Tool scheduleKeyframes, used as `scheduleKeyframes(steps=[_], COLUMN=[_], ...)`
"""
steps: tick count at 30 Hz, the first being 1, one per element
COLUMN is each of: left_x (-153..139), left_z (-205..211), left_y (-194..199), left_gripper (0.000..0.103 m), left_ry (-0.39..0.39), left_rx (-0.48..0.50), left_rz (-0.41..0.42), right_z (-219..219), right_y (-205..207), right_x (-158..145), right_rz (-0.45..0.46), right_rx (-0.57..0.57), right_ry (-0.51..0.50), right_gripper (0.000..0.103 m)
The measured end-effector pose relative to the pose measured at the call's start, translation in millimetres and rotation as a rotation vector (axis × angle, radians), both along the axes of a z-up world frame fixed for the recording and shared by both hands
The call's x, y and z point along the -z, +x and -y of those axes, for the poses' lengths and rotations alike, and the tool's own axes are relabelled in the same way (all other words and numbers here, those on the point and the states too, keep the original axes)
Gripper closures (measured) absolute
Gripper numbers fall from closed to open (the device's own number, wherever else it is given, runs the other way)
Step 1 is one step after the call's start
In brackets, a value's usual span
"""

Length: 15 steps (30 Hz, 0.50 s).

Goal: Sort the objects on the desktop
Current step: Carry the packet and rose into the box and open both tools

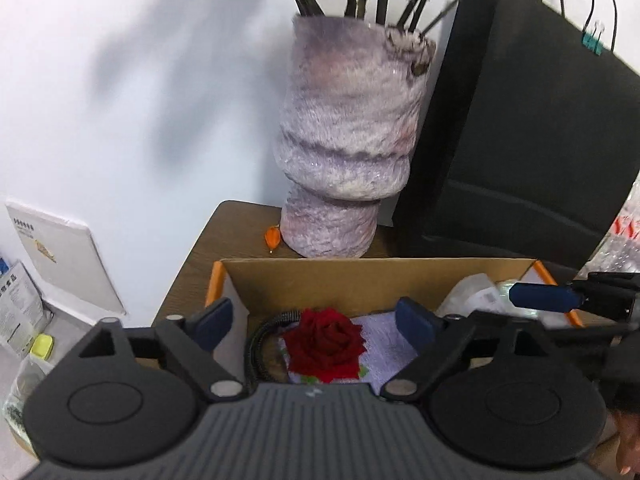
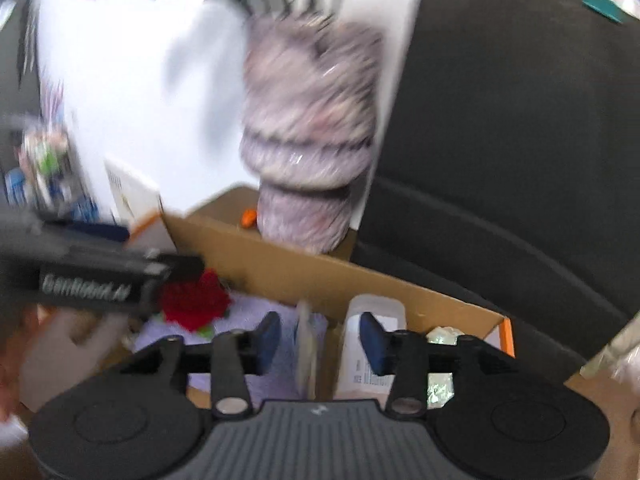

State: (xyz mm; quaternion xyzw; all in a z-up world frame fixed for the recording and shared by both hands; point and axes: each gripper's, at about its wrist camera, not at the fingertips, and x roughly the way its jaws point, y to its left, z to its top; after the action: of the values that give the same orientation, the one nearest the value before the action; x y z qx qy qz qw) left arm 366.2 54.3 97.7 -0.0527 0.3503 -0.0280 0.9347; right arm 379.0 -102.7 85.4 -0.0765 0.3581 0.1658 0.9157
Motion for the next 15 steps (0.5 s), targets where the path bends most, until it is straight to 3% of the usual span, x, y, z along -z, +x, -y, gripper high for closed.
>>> scheduleKeyframes(steps=[2, 5, 12, 15], left_x=[-7, -10, -15, -16], left_z=[-1, -1, 5, 6], left_y=[-9, -29, -82, -107], left_gripper=[0.001, 0.000, 0.000, 0.000], left_ry=[-0.001, 0.000, 0.036, 0.017], left_rx=[-0.013, -0.038, -0.034, -0.043], left_rz=[-0.017, -0.071, -0.118, -0.118], right_z=[13, 28, 44, 49], right_y=[-1, -11, -59, -85], right_x=[-12, -23, -31, -33], right_rz=[-0.042, -0.077, -0.092, -0.070], right_rx=[0.025, 0.085, 0.138, 0.138], right_ry=[0.088, 0.163, 0.143, 0.129], right_gripper=[0.055, 0.049, 0.042, 0.033])
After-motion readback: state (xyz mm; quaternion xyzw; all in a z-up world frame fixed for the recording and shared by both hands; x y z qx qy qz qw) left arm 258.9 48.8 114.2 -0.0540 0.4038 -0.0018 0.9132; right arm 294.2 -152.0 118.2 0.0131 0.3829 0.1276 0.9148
